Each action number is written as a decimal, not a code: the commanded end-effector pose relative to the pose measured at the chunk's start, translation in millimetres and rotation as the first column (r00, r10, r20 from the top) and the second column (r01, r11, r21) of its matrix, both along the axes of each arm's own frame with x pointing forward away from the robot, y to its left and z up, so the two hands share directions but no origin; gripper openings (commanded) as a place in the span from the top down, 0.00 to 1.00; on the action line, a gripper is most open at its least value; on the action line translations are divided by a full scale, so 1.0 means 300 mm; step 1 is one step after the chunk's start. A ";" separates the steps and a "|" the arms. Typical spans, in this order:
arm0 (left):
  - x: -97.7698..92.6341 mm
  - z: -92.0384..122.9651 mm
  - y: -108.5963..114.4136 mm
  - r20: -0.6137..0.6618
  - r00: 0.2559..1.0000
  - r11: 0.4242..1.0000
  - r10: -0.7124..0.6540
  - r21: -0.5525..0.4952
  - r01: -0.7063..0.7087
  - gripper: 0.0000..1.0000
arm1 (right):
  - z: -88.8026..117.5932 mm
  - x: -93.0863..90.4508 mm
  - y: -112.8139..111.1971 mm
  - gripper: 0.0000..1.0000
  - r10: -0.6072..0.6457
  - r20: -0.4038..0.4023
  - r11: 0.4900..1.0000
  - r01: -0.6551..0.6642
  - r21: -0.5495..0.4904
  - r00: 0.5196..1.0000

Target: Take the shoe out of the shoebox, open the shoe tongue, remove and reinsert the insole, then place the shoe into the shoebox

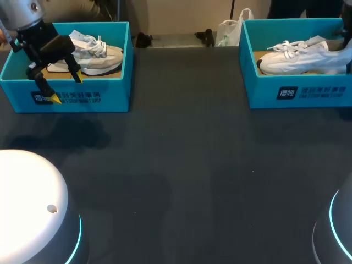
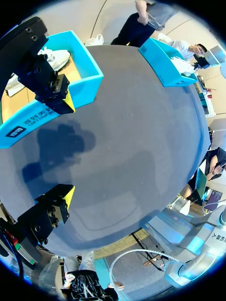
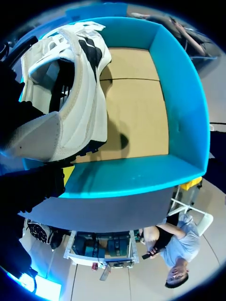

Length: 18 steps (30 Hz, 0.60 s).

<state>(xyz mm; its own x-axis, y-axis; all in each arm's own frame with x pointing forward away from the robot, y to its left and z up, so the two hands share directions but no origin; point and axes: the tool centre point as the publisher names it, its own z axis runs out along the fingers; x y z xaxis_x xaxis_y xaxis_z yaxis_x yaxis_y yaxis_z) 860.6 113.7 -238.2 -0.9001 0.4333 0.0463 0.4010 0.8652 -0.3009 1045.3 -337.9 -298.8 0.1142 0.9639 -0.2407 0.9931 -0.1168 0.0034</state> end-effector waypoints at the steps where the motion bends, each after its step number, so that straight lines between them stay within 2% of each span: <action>1: -0.001 0.001 0.001 0.000 1.000 1.000 0.000 0.002 0.000 0.00 | -0.008 -0.034 0.005 1.00 -0.031 0.002 1.000 0.031 -0.005 1.000; 10: -0.001 0.001 0.001 0.000 1.000 1.000 0.000 0.002 0.000 0.00 | -0.008 -0.034 0.005 1.00 -0.031 0.002 1.000 0.031 -0.005 1.000; 12: -0.001 0.001 0.001 0.000 1.000 1.000 0.000 0.002 0.000 0.00 | -0.021 -0.021 0.012 1.00 -0.038 -0.006 0.999 0.038 -0.025 0.999; 13: -0.001 0.001 0.001 0.000 1.000 1.000 0.000 0.002 0.000 0.00 | -0.035 -0.015 0.013 1.00 -0.025 -0.003 1.000 0.025 0.002 1.000; 18: -0.001 0.001 0.001 0.000 1.000 1.000 0.000 0.002 0.000 0.00 | -0.071 -0.011 0.010 1.00 -0.025 -0.002 1.000 0.025 0.008 1.000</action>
